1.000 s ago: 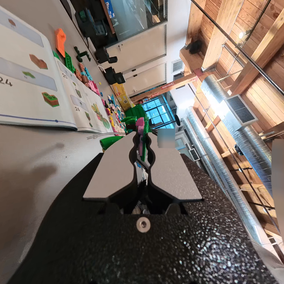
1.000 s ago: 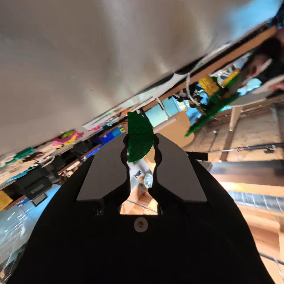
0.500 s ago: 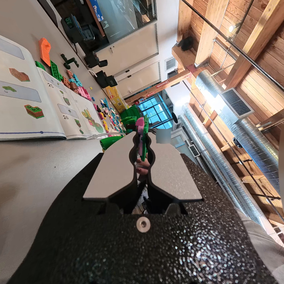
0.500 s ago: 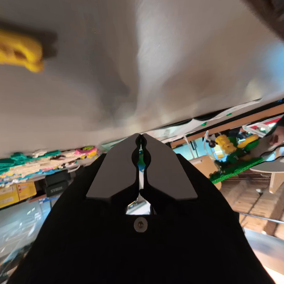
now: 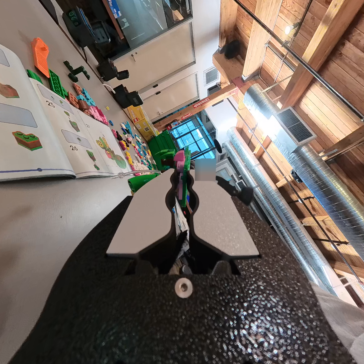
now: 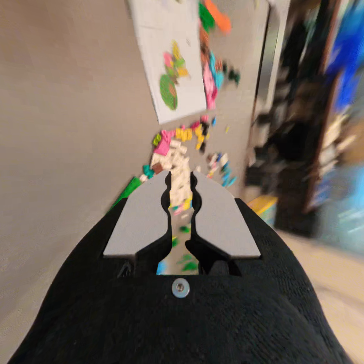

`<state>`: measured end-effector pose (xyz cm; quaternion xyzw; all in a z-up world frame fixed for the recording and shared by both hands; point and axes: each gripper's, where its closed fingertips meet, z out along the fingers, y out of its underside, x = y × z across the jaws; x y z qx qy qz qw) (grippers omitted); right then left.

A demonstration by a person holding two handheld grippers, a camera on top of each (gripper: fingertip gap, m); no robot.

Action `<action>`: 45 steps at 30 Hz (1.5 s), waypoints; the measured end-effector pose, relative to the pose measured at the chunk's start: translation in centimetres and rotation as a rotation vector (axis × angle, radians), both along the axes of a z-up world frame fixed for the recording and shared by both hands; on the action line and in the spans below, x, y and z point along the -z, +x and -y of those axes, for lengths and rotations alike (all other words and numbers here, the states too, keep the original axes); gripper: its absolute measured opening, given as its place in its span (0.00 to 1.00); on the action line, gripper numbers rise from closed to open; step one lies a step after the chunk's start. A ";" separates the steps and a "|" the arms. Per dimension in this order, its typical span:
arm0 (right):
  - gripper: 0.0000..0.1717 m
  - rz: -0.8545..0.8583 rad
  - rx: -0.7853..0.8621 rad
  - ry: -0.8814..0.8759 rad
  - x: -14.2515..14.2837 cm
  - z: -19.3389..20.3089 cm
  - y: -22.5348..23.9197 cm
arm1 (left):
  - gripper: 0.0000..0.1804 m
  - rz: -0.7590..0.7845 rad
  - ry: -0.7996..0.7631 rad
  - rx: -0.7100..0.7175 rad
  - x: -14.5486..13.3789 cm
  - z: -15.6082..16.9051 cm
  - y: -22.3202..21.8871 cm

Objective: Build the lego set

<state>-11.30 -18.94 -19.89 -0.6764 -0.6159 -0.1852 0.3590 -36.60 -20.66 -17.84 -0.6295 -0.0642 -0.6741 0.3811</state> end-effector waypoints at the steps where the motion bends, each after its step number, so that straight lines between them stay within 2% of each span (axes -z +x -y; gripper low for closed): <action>1: 0.12 -0.149 0.128 -0.128 0.4 0.5 1.5 | 0.04 -0.001 0.003 0.004 0.0 -0.1 0.1; 3: 0.16 -0.420 0.319 -0.387 2.0 2.1 3.2 | 0.04 0.001 0.003 0.017 0.1 -0.2 0.6; 5: 0.20 -0.614 0.468 -0.473 3.3 2.3 4.7 | 0.04 -0.001 0.004 0.033 0.3 -0.3 1.2; 6: 0.21 -0.654 0.533 -0.492 4.2 2.3 5.5 | 0.04 -0.005 0.004 0.040 0.4 -0.4 1.5; 9: 0.27 -0.651 0.627 -0.506 6.9 3.0 6.2 | 0.04 -0.005 -0.005 0.061 0.7 -0.5 2.5; 11: 0.28 -0.614 0.659 -0.504 8.2 3.4 6.2 | 0.04 -0.003 -0.009 0.077 0.8 -0.6 3.0; 13: 0.27 -0.660 0.695 -0.557 9.1 3.6 5.6 | 0.04 -0.004 -0.008 0.090 0.8 -0.6 3.4; 19: 0.16 -0.831 0.764 -0.666 9.3 2.9 5.0 | 0.04 -0.020 0.010 0.115 0.7 -0.5 4.1; 26: 0.08 -0.802 0.732 -0.671 9.5 2.9 4.0 | 0.04 -0.027 0.018 0.125 0.7 -0.5 4.6; 30: 0.15 -0.803 0.698 -0.644 9.0 2.9 3.6 | 0.04 -0.028 0.022 0.125 0.8 -0.4 4.6; 36: 0.26 -0.658 0.599 -0.511 9.2 1.8 3.7 | 0.04 -0.026 0.026 0.127 0.8 -0.3 4.5; 40: 0.25 -0.609 0.562 -0.535 9.4 1.8 3.2 | 0.04 -0.030 0.026 0.127 0.9 -0.3 4.5; 43: 0.16 -0.599 0.573 -0.559 9.3 1.7 3.3 | 0.04 -0.032 0.026 0.128 1.0 -0.3 4.5; 45: 0.16 -0.582 0.569 -0.566 9.3 1.8 3.3 | 0.04 -0.033 0.026 0.130 1.0 -0.3 4.6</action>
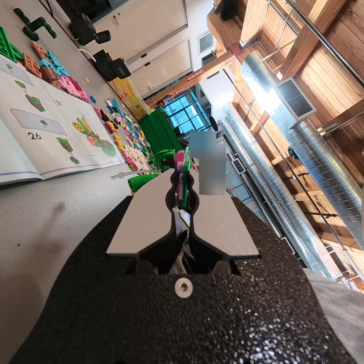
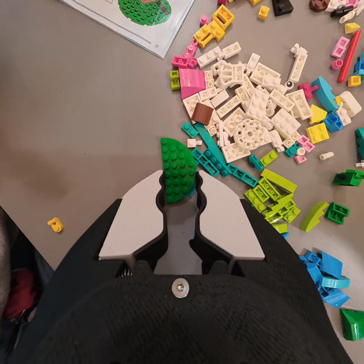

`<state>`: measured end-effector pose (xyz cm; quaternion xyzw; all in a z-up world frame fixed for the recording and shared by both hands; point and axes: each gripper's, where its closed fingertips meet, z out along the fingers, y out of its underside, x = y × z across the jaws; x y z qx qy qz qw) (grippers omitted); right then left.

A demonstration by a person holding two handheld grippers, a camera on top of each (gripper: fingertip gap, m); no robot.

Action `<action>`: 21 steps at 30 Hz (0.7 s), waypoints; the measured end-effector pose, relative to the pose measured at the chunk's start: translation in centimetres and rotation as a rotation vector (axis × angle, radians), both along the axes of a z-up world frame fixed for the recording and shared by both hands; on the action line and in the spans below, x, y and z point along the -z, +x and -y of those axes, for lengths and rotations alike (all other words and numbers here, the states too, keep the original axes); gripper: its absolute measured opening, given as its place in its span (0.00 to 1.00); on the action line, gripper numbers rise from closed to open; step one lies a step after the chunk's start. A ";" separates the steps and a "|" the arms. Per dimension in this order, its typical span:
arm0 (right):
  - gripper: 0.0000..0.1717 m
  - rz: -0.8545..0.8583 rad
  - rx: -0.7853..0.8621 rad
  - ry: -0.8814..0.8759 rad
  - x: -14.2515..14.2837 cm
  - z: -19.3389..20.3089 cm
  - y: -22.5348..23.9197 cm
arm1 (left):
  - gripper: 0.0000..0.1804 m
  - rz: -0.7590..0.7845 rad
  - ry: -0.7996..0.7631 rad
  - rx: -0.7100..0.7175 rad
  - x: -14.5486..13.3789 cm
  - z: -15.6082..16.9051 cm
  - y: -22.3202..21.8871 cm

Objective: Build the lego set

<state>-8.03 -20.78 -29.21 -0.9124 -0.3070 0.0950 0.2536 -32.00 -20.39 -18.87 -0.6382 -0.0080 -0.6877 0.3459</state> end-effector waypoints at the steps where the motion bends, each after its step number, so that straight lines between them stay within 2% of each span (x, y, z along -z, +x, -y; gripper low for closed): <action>1: 0.15 0.010 -0.010 0.003 -0.1 0.1 -0.1 | 0.04 0.000 -0.001 0.000 0.1 0.0 0.0; 5: 0.07 0.104 -0.085 0.143 -1.1 -0.1 -0.3 | 0.04 0.000 0.002 0.003 0.1 0.0 0.1; 15: 0.03 0.661 -0.515 0.602 -2.7 2.0 -2.7 | 0.04 -0.002 0.015 0.004 -0.1 0.1 0.1; 18: 0.02 0.766 -0.620 0.660 -2.0 3.2 -3.5 | 0.04 -0.004 0.017 0.003 -0.1 0.1 0.1; 21: 0.02 0.750 -0.649 0.636 -1.3 4.0 -3.8 | 0.04 -0.004 0.013 0.005 0.1 0.2 0.3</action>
